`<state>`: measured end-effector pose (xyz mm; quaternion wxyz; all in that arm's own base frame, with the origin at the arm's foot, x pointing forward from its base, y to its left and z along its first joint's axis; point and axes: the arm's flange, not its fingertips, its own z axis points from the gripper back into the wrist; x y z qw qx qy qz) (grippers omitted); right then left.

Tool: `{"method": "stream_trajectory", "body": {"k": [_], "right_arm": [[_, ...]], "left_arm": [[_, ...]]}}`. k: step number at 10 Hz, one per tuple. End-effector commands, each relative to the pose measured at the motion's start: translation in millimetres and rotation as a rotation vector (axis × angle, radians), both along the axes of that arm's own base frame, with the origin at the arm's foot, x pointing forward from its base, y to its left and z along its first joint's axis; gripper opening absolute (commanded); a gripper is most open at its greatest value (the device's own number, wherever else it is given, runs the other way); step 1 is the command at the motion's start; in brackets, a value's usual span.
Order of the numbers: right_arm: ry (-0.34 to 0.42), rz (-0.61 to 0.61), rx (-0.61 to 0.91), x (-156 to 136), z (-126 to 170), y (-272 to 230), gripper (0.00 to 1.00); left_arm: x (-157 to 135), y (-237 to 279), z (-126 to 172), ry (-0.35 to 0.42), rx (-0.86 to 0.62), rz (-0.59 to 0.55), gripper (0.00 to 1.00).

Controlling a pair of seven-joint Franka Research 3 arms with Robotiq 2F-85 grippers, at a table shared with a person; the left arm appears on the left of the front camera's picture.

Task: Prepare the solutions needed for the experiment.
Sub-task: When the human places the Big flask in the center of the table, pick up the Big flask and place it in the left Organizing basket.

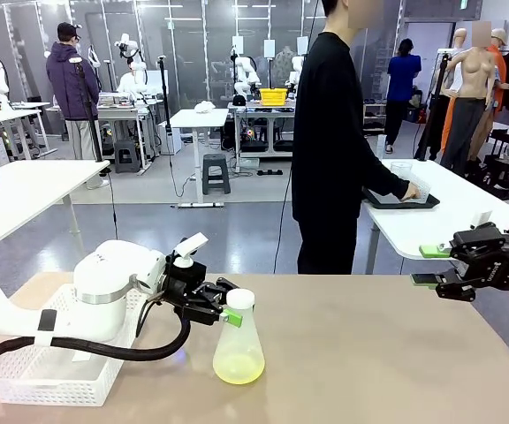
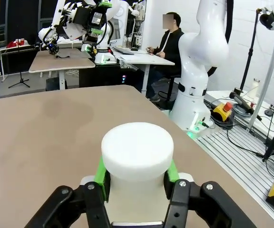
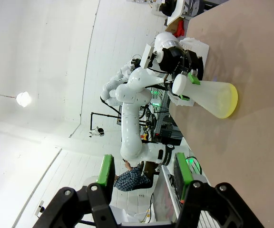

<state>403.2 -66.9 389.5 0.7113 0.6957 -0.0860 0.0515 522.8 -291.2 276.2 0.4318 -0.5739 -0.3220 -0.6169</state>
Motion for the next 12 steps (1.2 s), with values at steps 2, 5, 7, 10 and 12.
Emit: {"method": "stream_trajectory", "body": {"k": [2, 5, 7, 10, 12], "right_arm": [[-0.006, 0.002, 0.004, 0.5, 1.5, -0.3, 0.64], [-0.006, 0.002, 0.004, 0.5, 1.5, -0.3, 0.64], [-0.006, 0.002, 0.004, 0.5, 1.5, -0.3, 0.64], [-0.006, 0.002, 0.004, 0.5, 1.5, -0.3, 0.64], [-0.006, 0.002, 0.004, 0.5, 1.5, -0.3, 0.64]], "left_arm": [[69.7, -125.6, -19.1, 0.008, -0.030, -0.015, 0.00], [39.3, -92.2, 6.4, -0.032, -0.092, -0.030, 0.13], [24.8, -69.2, 20.5, -0.023, -0.128, -0.039, 0.00], [9.9, -20.6, 61.1, -0.117, -0.102, -0.025, 0.00], [-2.9, 11.1, 96.2, -0.161, -0.132, -0.037, 0.00]]}}
